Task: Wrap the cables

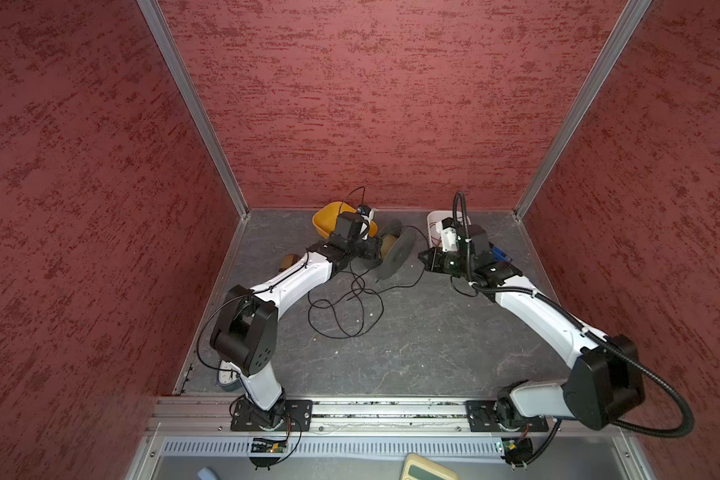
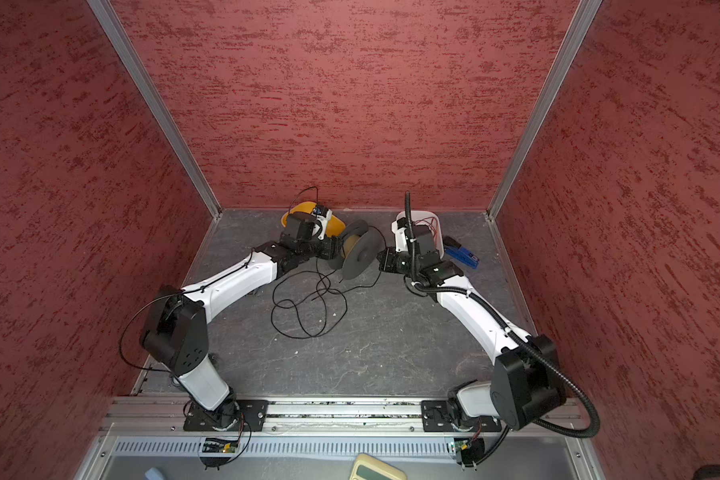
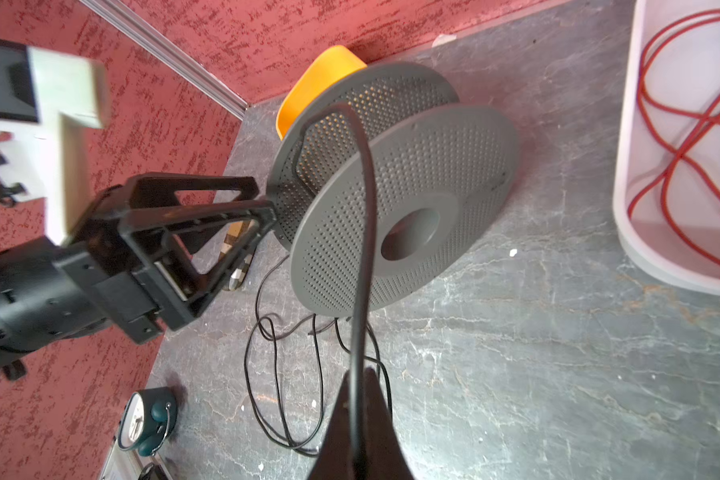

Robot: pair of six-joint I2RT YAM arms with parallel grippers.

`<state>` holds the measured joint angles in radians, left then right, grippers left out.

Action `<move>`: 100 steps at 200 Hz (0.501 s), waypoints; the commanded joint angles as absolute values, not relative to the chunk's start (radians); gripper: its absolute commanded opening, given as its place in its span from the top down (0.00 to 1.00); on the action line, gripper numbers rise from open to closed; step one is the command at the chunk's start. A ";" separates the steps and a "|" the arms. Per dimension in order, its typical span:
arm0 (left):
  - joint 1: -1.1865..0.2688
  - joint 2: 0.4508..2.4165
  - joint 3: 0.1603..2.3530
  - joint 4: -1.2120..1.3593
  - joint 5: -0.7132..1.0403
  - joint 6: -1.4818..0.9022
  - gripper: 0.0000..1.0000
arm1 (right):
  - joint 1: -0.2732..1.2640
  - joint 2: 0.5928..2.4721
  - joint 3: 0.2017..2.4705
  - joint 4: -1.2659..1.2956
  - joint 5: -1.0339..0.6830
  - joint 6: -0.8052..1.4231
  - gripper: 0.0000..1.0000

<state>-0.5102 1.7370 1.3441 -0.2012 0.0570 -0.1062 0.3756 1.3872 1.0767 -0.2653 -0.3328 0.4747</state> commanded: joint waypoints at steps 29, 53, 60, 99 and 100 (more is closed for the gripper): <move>-0.502 1.849 1.445 -0.147 0.125 -0.045 0.35 | 0.345 1.433 1.125 -0.244 -0.371 0.464 1.00; -0.492 1.920 1.511 -0.141 0.147 -0.043 0.35 | 0.335 1.448 1.125 -0.232 -0.383 0.466 1.00; -0.491 1.939 1.532 -0.139 0.152 -0.043 0.36 | 0.331 1.448 1.126 -0.229 -0.389 0.466 1.00; -0.487 2.022 1.593 -0.095 0.152 -0.037 0.67 | 0.313 1.496 1.156 -0.233 -0.413 0.465 1.00; -0.488 2.023 1.594 -0.094 0.151 -0.035 0.68 | 0.313 1.496 1.156 -0.233 -0.413 0.465 1.00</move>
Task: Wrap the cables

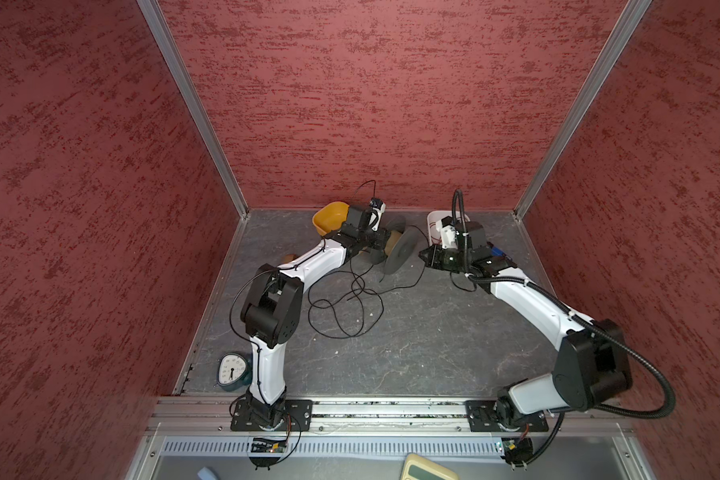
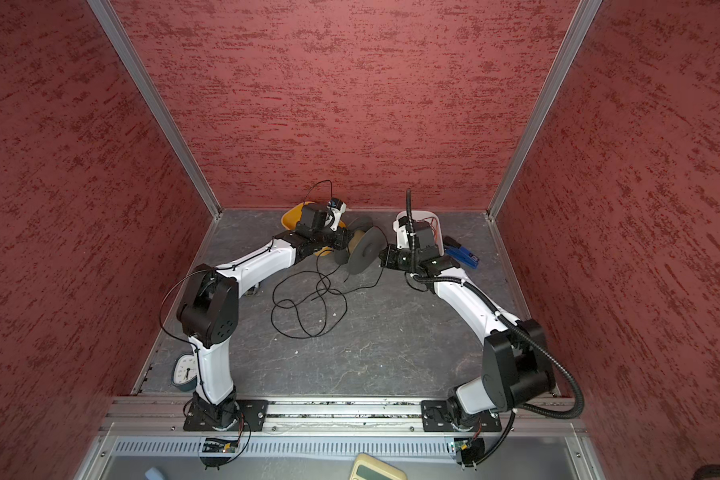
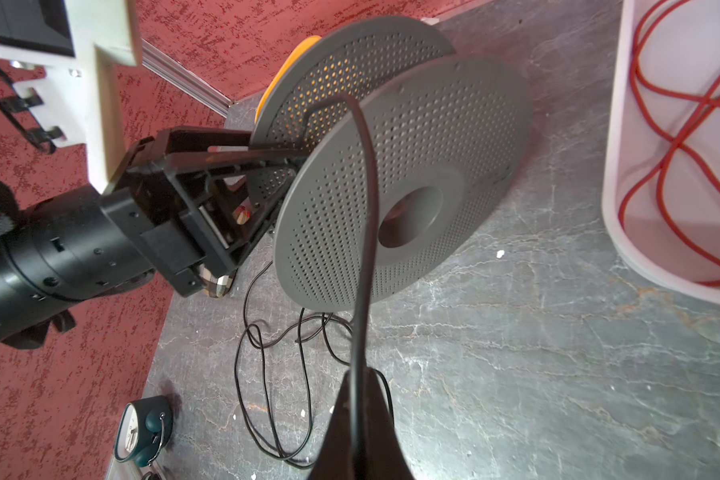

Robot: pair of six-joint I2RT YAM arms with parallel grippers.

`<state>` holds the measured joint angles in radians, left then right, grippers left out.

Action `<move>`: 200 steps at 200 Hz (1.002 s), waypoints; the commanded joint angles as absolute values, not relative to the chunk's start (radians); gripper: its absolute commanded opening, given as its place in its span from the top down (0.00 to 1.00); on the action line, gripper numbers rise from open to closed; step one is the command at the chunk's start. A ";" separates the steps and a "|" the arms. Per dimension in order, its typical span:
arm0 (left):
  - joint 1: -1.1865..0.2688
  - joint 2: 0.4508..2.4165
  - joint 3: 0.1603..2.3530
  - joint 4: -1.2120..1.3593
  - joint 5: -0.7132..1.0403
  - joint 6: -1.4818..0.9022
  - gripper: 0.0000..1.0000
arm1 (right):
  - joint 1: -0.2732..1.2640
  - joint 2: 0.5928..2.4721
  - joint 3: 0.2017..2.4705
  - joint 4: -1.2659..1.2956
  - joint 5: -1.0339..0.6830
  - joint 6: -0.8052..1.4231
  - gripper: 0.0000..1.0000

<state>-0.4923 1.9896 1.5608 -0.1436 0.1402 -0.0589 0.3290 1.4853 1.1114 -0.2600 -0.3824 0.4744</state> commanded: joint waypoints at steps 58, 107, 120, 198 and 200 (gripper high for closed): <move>-0.487 2.027 1.584 -0.080 0.141 0.016 0.82 | 0.290 1.509 1.162 -0.226 -0.433 0.466 1.00; -0.505 1.964 1.562 -0.086 0.093 0.041 0.97 | 0.288 1.508 1.179 -0.240 -0.439 0.432 1.00; -0.516 1.942 1.562 -0.106 0.067 0.049 1.00 | 0.288 1.509 1.193 -0.265 -0.440 0.413 1.00; -0.575 1.777 1.442 -0.239 0.012 0.075 1.00 | 0.287 1.524 1.246 -0.409 -0.492 0.314 0.90; -0.576 1.773 1.440 -0.245 0.011 0.076 1.00 | 0.287 1.524 1.248 -0.411 -0.495 0.311 0.88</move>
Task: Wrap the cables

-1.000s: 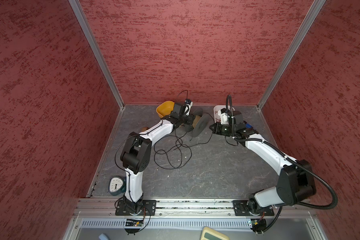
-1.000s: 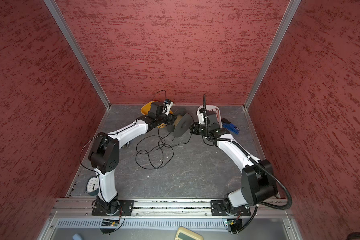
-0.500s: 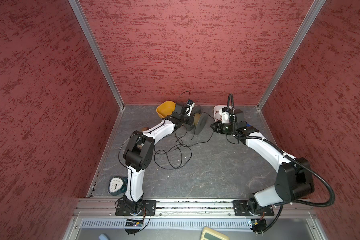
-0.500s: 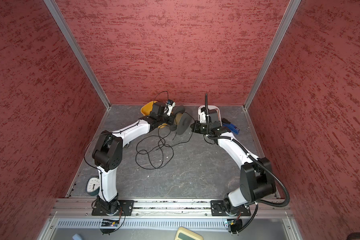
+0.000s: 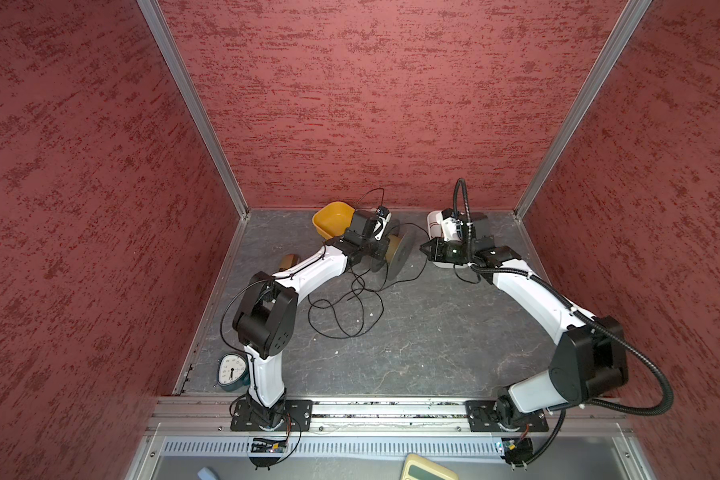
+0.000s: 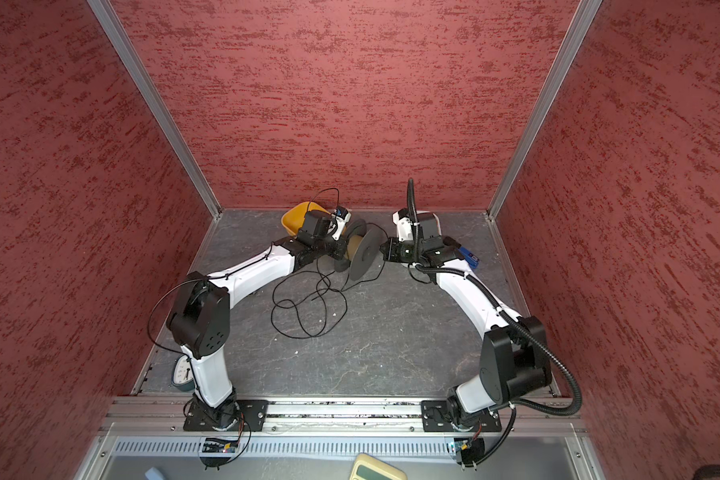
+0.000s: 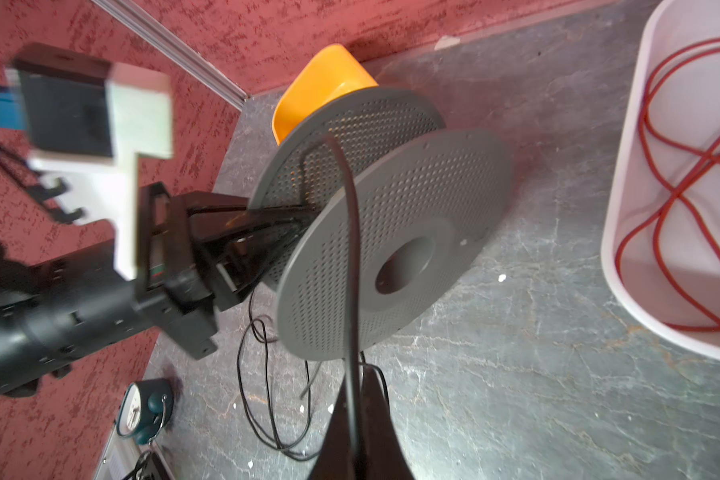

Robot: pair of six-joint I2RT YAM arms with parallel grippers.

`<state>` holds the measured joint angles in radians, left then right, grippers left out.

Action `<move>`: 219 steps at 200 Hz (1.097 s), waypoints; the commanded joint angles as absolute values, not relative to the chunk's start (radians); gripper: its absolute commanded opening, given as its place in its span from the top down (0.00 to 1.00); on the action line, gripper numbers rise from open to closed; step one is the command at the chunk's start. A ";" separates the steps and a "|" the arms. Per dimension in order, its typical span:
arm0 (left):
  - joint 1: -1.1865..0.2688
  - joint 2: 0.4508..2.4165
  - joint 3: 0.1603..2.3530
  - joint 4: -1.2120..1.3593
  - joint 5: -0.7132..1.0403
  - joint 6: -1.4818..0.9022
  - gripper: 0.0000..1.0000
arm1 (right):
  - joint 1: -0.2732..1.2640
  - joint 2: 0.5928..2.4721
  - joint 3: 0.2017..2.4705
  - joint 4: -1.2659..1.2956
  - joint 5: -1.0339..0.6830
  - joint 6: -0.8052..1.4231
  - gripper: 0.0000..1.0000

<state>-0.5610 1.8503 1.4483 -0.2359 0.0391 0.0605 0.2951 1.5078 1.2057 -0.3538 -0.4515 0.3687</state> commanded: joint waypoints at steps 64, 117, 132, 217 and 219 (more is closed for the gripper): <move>-0.602 1.661 1.329 -0.276 -0.042 0.115 1.00 | 0.288 1.569 1.267 -0.444 -0.626 0.286 0.67; -0.607 1.646 1.292 -0.250 -0.052 0.096 1.00 | 0.289 1.583 1.261 -0.452 -0.670 0.274 0.72; -0.609 1.653 1.289 -0.246 -0.048 0.094 1.00 | 0.292 1.589 1.252 -0.443 -0.677 0.274 0.71; -0.606 1.690 1.250 -0.184 -0.011 0.070 1.00 | 0.311 1.617 1.257 -0.430 -0.602 0.267 0.90; -0.605 1.690 1.250 -0.185 -0.012 0.069 1.00 | 0.311 1.616 1.258 -0.430 -0.600 0.268 0.91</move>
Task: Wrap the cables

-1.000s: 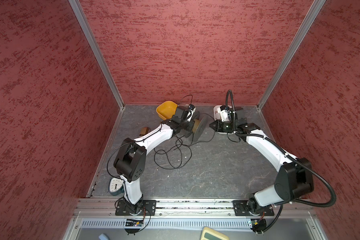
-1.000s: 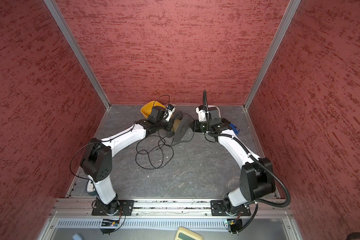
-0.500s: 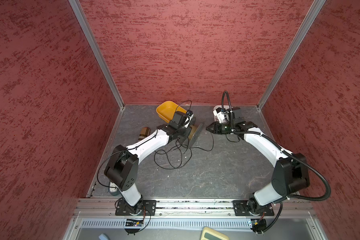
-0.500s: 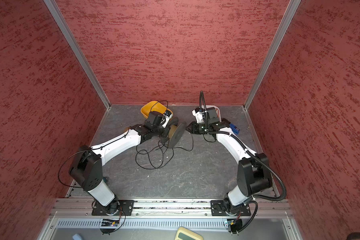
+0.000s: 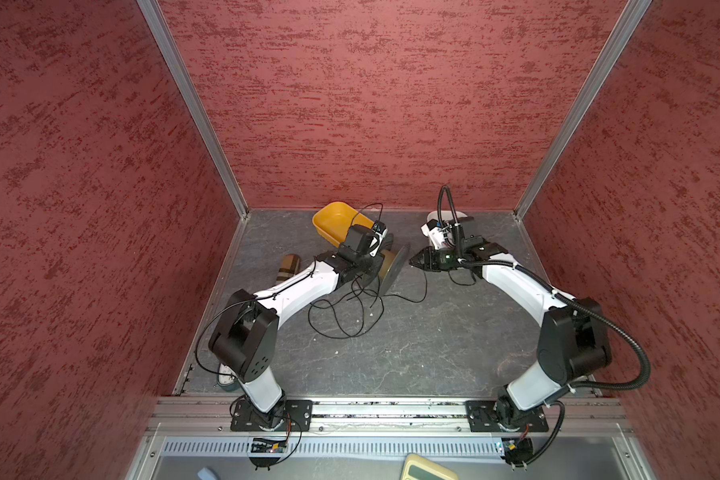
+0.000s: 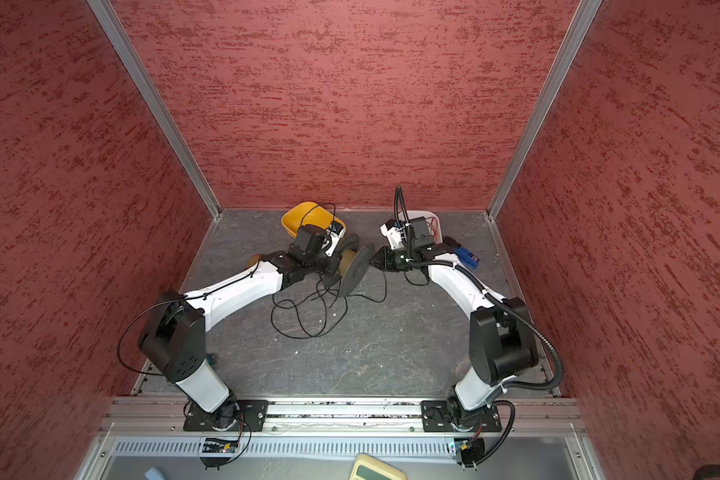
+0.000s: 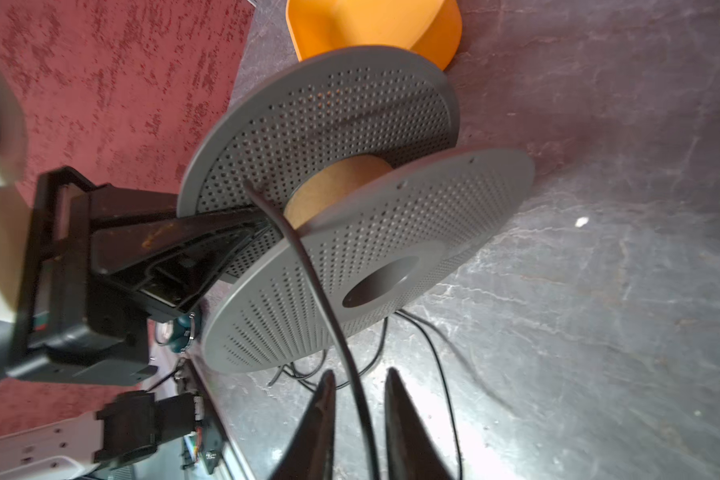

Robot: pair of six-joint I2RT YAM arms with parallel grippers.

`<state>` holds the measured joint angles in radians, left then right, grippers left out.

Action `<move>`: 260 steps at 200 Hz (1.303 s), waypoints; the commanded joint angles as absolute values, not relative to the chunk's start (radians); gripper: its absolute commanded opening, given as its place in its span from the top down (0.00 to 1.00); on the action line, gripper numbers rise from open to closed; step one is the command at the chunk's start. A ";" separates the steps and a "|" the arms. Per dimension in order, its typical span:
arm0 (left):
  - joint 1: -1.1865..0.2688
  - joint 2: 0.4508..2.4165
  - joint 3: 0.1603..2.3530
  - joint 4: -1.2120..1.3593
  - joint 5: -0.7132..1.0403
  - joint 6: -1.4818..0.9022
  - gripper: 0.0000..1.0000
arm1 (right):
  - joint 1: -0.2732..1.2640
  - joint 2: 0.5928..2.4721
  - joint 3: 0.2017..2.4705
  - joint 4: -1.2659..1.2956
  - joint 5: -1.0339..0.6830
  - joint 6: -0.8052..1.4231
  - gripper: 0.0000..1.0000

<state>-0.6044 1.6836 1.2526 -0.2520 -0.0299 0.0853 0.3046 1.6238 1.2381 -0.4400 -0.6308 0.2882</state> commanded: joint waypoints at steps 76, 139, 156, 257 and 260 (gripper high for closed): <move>-0.582 1.693 1.224 -0.144 0.036 0.032 0.63 | 0.311 1.543 1.272 -0.407 -0.484 0.305 1.00; -0.580 1.723 1.230 -0.139 0.065 0.012 0.59 | 0.311 1.509 1.273 -0.342 -0.485 0.340 1.00; -0.581 1.727 1.227 -0.135 0.069 0.011 0.58 | 0.311 1.509 1.273 -0.327 -0.492 0.351 1.00; -0.572 1.795 1.281 -0.072 0.057 -0.047 0.58 | 0.309 1.491 1.251 -0.284 -0.495 0.348 1.00; -0.571 1.797 1.282 -0.070 0.057 -0.048 0.58 | 0.310 1.490 1.250 -0.284 -0.495 0.348 1.00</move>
